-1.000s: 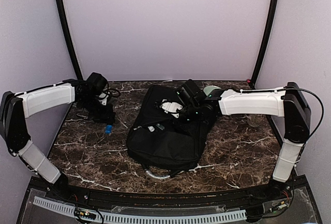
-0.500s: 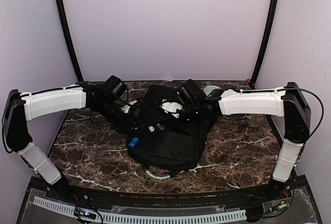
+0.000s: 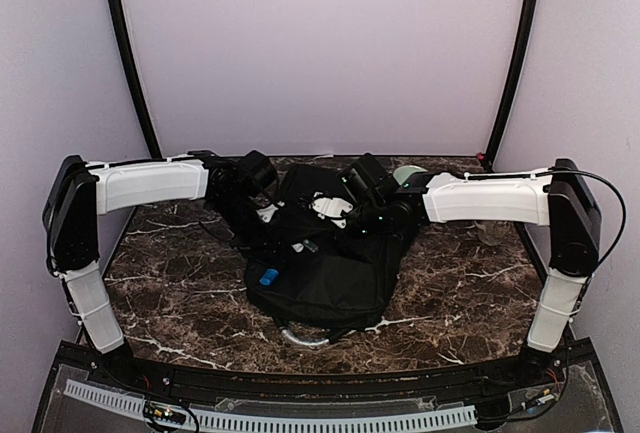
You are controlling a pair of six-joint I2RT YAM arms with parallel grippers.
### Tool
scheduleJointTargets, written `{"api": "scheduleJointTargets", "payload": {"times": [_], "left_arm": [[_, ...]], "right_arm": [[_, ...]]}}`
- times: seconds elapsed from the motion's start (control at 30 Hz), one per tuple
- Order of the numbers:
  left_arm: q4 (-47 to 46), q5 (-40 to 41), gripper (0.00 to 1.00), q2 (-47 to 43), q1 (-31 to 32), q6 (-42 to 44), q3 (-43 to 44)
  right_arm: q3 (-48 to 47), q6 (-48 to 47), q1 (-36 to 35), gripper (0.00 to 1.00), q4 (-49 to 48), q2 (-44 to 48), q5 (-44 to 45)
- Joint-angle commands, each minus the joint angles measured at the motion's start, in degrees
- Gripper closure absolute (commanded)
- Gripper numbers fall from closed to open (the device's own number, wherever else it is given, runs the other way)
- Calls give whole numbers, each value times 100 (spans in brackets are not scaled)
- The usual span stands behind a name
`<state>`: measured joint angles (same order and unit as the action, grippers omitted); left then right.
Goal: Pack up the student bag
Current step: Place the pen in the upper front pocket of the bag.
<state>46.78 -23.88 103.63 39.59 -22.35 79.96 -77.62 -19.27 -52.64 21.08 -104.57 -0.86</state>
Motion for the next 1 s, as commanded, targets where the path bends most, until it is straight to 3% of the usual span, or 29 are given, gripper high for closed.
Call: {"api": "scheduleJointTargets", "payload": {"times": [0.0, 0.3, 0.5, 0.73, 0.97], "left_arm": [[323, 801, 80, 154, -13, -289, 410], [-1703, 878, 80, 149, 206, -1037, 416], [-2791, 372, 74, -52, 249, -1325, 79], [-1792, 537, 58, -572, 262, -1157, -169], [-840, 822, 55, -1421, 260, -822, -493]], "right_arm": [[1, 2, -177, 99, -29, 151, -511], [11, 2, -173, 99, -34, 176, -526], [13, 1, -177, 99, -36, 197, -495], [25, 6, -176, 99, -43, 209, -501], [19, 2, -176, 99, -43, 207, -534]]}}
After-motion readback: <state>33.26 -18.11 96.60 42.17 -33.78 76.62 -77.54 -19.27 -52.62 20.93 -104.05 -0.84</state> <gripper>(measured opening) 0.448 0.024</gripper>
